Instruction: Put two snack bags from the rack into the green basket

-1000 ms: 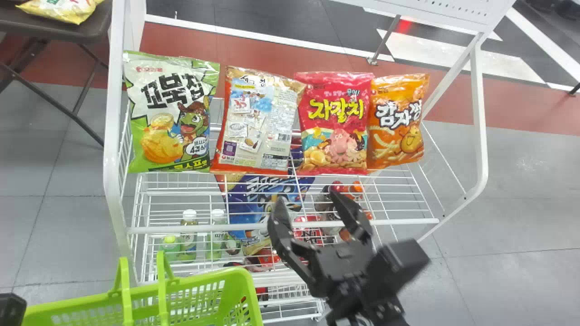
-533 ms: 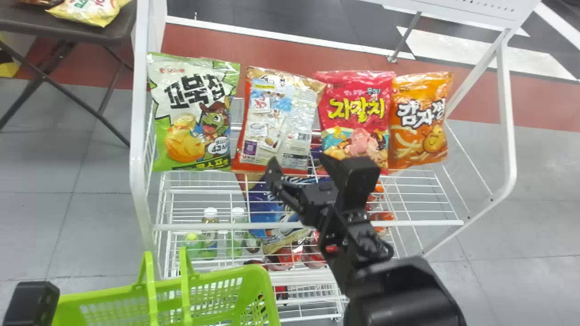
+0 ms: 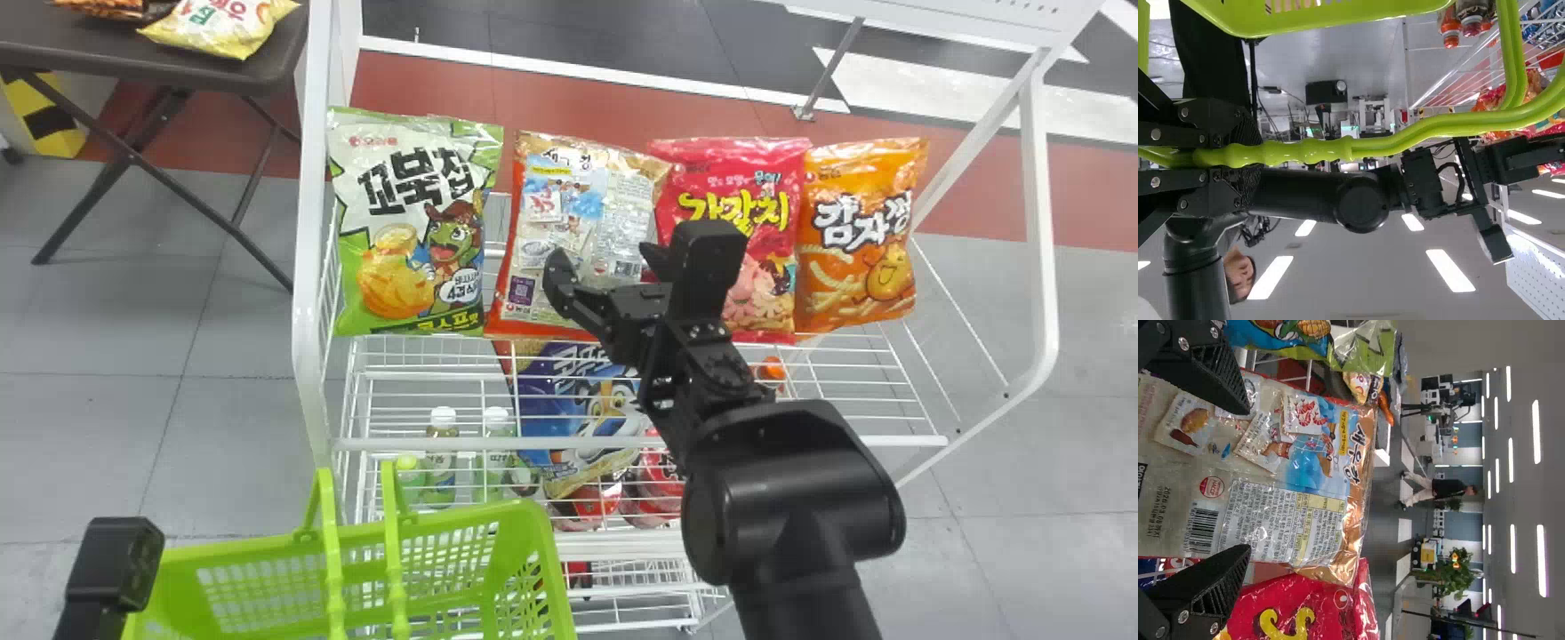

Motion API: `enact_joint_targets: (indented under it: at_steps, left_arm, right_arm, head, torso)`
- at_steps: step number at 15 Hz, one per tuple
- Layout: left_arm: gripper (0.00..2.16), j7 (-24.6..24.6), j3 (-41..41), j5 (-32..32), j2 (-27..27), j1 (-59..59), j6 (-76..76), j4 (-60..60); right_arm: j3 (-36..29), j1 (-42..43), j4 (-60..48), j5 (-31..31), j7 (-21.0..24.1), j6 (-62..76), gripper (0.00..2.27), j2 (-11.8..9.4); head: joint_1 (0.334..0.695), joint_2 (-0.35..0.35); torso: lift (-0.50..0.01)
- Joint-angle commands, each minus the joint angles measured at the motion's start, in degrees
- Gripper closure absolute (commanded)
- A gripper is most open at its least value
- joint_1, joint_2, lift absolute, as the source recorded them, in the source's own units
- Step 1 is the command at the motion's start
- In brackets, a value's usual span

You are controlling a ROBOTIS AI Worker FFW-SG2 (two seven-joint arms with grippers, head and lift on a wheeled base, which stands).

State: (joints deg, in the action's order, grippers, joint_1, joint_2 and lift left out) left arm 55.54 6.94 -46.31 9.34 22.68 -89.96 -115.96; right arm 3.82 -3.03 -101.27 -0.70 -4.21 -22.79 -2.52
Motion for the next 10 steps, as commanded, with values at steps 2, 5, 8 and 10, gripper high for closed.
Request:
enact_joint_targets:
  at_steps: [2, 5, 8, 10]
  left_arm:
    - [1.27, 0.0, 0.01, -0.18, 0.42, -1.14, -0.07, 1.0]
    - [1.27, 0.0, -0.08, -0.36, 0.59, -2.29, -0.07, 1.88]
    - [1.27, 0.0, 0.01, -0.8, 1.12, -3.34, -0.07, 2.85]
    - [1.27, 0.0, 0.18, -0.88, 1.29, -3.43, -0.07, 2.94]
  right_arm:
    - [0.4, 3.91, 2.84, 0.09, -1.68, -3.19, 0.41, 0.06]
    - [1.01, 6.55, 3.98, 0.35, -3.43, -7.94, 0.81, 0.41]
    - [1.89, 5.84, 3.01, 0.35, -2.2, -9.17, 2.13, 1.2]
    - [1.89, 4.09, 0.81, 0.88, -1.24, -8.99, 2.15, 1.2]
  head:
    - [0.695, -0.222]
    - [0.695, -0.202]
    - [0.695, -0.18]
    - [0.695, -0.174]
  torso:
    - [-0.004]
    - [-0.004]
    - [-0.004]
    - [-0.004]
